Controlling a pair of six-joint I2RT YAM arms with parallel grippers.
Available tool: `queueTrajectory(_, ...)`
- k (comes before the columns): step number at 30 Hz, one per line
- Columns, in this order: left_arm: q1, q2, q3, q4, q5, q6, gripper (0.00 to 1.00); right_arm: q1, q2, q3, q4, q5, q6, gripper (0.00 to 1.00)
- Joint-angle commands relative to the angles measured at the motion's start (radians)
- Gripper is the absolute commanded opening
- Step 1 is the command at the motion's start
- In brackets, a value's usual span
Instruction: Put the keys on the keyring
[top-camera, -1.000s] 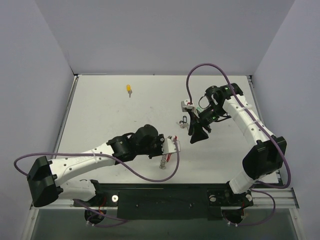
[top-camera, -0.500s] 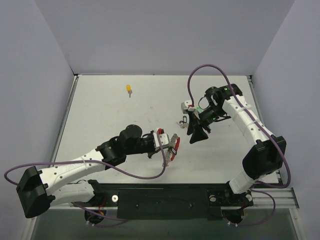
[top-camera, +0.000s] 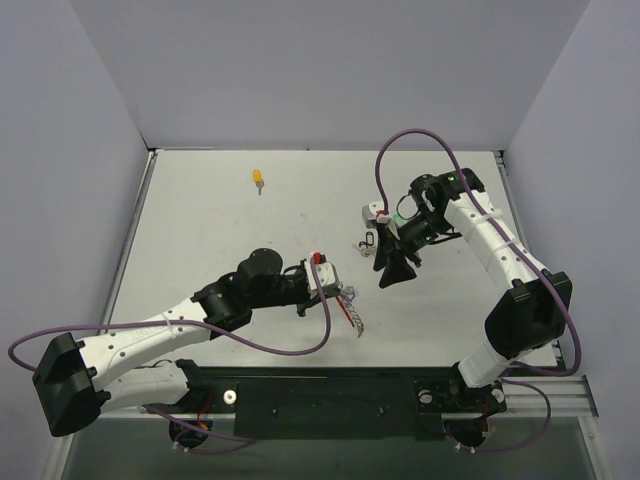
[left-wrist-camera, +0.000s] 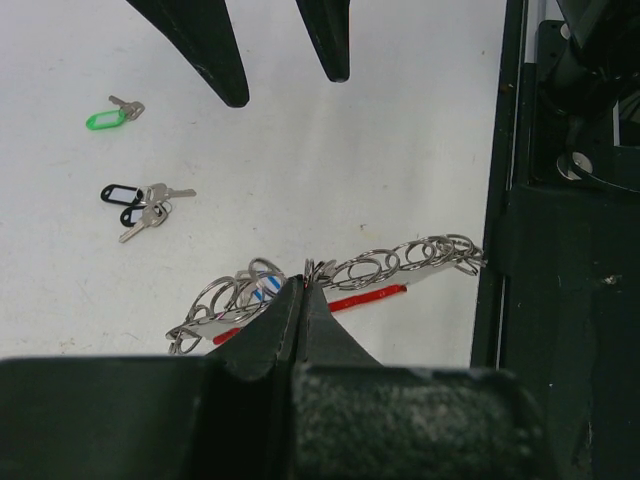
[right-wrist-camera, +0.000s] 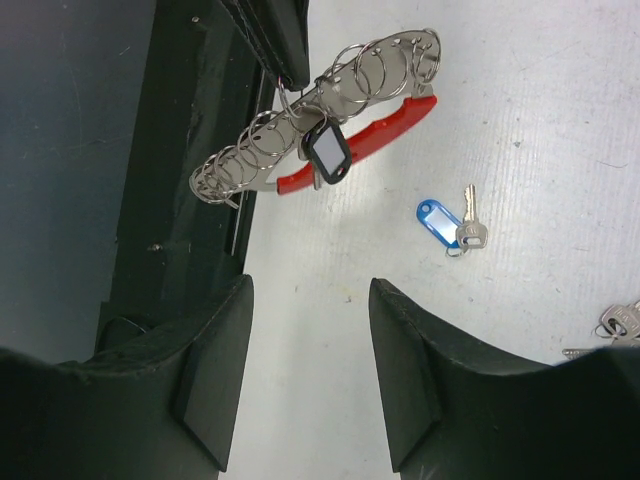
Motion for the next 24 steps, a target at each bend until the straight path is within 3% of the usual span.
queueTrajectory(1, 0.005, -0.019, 0.008, 0.082, 0.030, -0.018, 0.00, 0.001, 0.015, -0.014, -0.265, -0.047, -0.031, 0.45)
queueTrajectory(24, 0.008, -0.009, 0.002, 0.088, 0.030, -0.019, 0.00, 0.025, 0.029, -0.021, -0.265, -0.036, -0.041, 0.45)
